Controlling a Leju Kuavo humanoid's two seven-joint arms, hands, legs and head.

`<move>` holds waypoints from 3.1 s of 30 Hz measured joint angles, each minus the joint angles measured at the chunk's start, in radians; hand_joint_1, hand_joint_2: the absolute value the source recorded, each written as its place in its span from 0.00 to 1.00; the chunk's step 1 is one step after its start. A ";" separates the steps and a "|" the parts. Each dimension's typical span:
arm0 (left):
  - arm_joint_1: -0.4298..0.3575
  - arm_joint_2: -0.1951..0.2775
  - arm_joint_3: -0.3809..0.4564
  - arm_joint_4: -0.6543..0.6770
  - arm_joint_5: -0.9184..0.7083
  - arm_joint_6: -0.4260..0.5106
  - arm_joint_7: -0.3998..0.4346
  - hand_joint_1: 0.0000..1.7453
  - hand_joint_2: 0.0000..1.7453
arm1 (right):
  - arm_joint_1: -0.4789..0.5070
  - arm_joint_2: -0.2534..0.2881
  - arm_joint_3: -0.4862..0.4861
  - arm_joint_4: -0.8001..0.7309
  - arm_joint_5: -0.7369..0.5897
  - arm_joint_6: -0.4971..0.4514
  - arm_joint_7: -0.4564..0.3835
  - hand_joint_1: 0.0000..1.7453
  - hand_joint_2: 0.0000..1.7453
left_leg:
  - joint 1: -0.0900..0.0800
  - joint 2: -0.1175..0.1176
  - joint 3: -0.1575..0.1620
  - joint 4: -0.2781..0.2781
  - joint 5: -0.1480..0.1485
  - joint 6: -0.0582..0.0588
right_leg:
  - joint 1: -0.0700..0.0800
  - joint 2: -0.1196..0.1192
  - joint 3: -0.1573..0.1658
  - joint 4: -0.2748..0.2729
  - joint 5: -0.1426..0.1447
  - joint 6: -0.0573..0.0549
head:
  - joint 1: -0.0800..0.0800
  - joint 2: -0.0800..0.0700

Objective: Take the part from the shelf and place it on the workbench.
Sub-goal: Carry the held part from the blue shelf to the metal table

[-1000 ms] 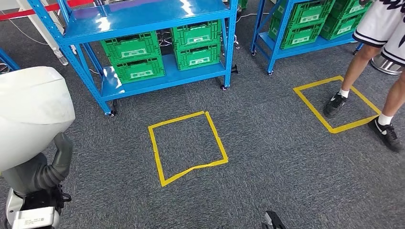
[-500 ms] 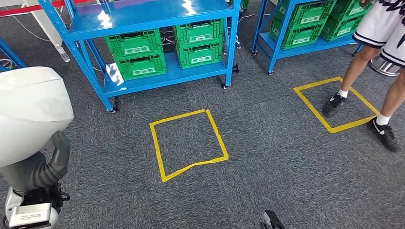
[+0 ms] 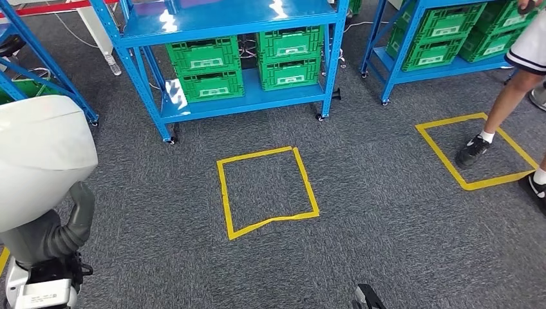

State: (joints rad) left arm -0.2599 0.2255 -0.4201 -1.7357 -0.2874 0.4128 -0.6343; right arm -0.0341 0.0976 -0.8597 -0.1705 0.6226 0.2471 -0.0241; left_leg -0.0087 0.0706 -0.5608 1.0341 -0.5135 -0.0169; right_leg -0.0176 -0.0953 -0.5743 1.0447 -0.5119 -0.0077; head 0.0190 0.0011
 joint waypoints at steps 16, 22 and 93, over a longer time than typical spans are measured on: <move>0.114 -0.015 0.036 -0.106 -0.103 -0.008 0.060 1.00 1.00 | 0.001 -0.001 0.029 0.000 0.038 0.016 -0.002 0.00 0.00 | 0.001 -0.188 -0.039 0.009 0.030 0.023 | 0.003 0.171 0.005 0.007 -0.015 0.008 | 0.001 0.000; 0.138 -0.010 0.053 -0.121 -0.096 -0.012 0.049 1.00 1.00 | 0.001 0.000 0.032 0.000 0.039 0.018 -0.006 0.00 0.00 | 0.006 -0.102 -0.120 0.159 -0.052 -0.013 | -0.002 0.091 0.011 -0.014 -0.001 -0.023 | -0.010 0.000; 0.123 -0.023 0.080 -0.073 -0.069 0.005 -0.016 1.00 1.00 | -0.003 -0.006 0.044 0.000 0.050 0.022 -0.015 0.00 0.00 | -0.009 -0.020 -0.029 -0.002 0.032 0.005 | 0.012 -0.031 0.030 -0.001 -0.028 -0.010 | -0.012 0.000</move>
State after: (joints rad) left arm -0.1364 0.2027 -0.3406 -1.8083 -0.3563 0.4180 -0.6500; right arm -0.0375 0.0911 -0.8157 -0.1705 0.6724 0.2691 -0.0389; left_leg -0.0178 0.0509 -0.5899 1.0317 -0.4814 -0.0122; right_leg -0.0057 -0.1259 -0.5448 1.0436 -0.5395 -0.0178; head 0.0065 0.0011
